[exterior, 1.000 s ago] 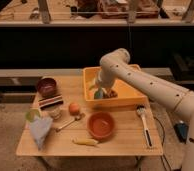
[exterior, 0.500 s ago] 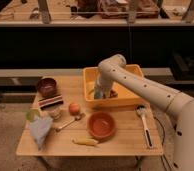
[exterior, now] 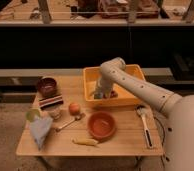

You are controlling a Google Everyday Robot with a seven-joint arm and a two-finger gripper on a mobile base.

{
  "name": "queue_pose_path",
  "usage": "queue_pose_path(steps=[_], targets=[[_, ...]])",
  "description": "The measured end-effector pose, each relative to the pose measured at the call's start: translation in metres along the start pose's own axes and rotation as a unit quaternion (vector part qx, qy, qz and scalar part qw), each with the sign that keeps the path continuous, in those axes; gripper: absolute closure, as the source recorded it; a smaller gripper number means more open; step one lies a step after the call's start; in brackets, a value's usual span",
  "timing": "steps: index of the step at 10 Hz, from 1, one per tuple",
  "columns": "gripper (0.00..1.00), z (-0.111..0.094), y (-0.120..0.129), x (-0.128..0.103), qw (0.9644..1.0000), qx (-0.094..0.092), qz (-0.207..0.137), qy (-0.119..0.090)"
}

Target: Wipe red bowl with sponge

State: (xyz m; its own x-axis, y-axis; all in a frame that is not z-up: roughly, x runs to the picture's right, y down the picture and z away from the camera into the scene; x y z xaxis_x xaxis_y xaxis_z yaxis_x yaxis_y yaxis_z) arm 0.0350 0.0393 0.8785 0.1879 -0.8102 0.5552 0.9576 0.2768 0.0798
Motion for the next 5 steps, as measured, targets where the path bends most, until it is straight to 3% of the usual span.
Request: queue_pose_path(steps=[5], targets=[[0.38, 0.028, 0.002, -0.007, 0.9997, -0.01, 0.006, -0.022]])
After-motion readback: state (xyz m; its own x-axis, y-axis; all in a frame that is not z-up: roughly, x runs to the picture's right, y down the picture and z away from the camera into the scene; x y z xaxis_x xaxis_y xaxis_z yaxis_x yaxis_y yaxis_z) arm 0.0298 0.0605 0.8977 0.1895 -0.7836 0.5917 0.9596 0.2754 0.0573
